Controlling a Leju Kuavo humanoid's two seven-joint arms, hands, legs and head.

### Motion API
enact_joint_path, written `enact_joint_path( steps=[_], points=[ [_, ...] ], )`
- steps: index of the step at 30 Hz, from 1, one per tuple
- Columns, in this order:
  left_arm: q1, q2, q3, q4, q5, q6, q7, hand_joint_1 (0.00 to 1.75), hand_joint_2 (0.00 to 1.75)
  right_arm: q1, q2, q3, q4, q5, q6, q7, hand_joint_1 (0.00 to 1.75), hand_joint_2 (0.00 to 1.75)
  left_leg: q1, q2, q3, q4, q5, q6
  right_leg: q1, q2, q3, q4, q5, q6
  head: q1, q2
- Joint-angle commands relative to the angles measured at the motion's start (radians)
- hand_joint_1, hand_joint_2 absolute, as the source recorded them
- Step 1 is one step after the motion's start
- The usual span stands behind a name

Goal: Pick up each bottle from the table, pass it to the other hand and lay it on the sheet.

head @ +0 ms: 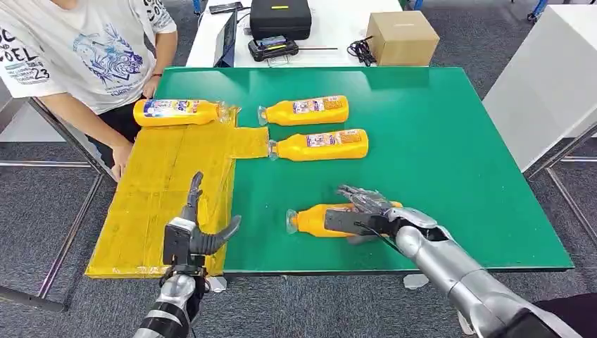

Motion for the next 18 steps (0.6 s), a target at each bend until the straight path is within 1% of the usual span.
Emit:
enact_joint_path(
  steps=[1, 4, 5, 6, 7, 8, 9, 10, 18],
  points=[
    [-0.037, -0.008, -0.001, 0.068, 0.027, -0.016, -0.002, 0.00, 1.75, -0.053, 0.011, 0.128, 0.111, 0.021, 0.025, 0.033, 0.00, 1.75, 0.001, 0.000, 0.002, -0.001, 0.000, -0.001, 0.001, -0.001, 0.002, -0.001, 0.000, -0.001, 0.000, 0.000],
    [-0.035, -0.010, 0.005, 0.065, 0.034, -0.018, -0.004, 0.00, 1.75, -0.075, -0.006, 0.159, 0.107, 0.041, 0.042, 0.045, 0.00, 1.75, 0.002, 0.000, 0.003, 0.000, -0.001, -0.002, 0.002, 0.000, 0.004, -0.001, -0.001, -0.002, 0.000, 0.000],
    [-0.034, -0.010, 0.006, 0.064, 0.035, -0.019, -0.003, 0.00, 1.75, -0.080, -0.008, 0.165, 0.107, 0.047, 0.042, 0.049, 0.07, 1.75, 0.002, 0.000, 0.003, 0.000, -0.001, -0.002, 0.002, -0.001, 0.004, -0.001, -0.001, -0.002, 0.000, 0.000],
    [-0.033, -0.010, 0.008, 0.062, 0.036, -0.018, -0.003, 0.00, 1.75, -0.086, -0.009, 0.181, 0.108, 0.071, 0.039, 0.064, 0.52, 1.75, 0.001, -0.001, 0.002, 0.000, 0.000, -0.001, 0.001, -0.001, 0.003, -0.001, 0.000, -0.001, 0.000, 0.000],
    [-0.026, -0.012, 0.010, 0.054, 0.037, -0.019, -0.002, 0.00, 1.75, -0.088, -0.005, 0.195, 0.111, 0.092, 0.028, 0.073, 1.36, 1.75, 0.002, 0.000, 0.003, 0.000, -0.001, -0.002, 0.002, -0.001, 0.004, -0.001, -0.001, -0.002, 0.000, 0.000],
    [-0.024, -0.013, 0.011, 0.051, 0.036, -0.018, 0.001, 0.00, 1.75, -0.091, -0.005, 0.209, 0.114, 0.111, 0.024, 0.084, 1.47, 1.75, 0.001, 0.000, 0.003, 0.000, -0.001, -0.001, 0.001, -0.001, 0.003, -0.001, -0.001, -0.002, 0.000, 0.000],
    [-0.021, -0.014, 0.014, 0.048, 0.038, -0.016, 0.001, 0.00, 1.75, -0.091, -0.001, 0.221, 0.116, 0.136, 0.006, 0.100, 1.50, 1.75, 0.001, 0.000, 0.002, 0.000, -0.001, -0.001, 0.001, 0.000, 0.003, -0.001, 0.000, -0.001, 0.000, 0.000],
    [-0.017, -0.014, 0.016, 0.041, 0.038, -0.019, 0.002, 0.00, 1.75, -0.086, 0.007, 0.219, 0.121, 0.137, -0.001, 0.103, 1.71, 1.75, 0.001, 0.000, 0.003, 0.000, -0.001, -0.002, 0.002, 0.000, 0.004, -0.001, -0.001, -0.002, 0.000, 0.000],
    [-0.017, -0.014, 0.016, 0.041, 0.038, -0.019, 0.002, 0.00, 1.75, -0.085, 0.007, 0.220, 0.122, 0.138, -0.001, 0.103, 1.71, 1.75, 0.001, 0.000, 0.003, 0.000, 0.000, -0.001, 0.001, 0.000, 0.004, -0.001, 0.000, -0.002, 0.000, 0.000]
  ],
)
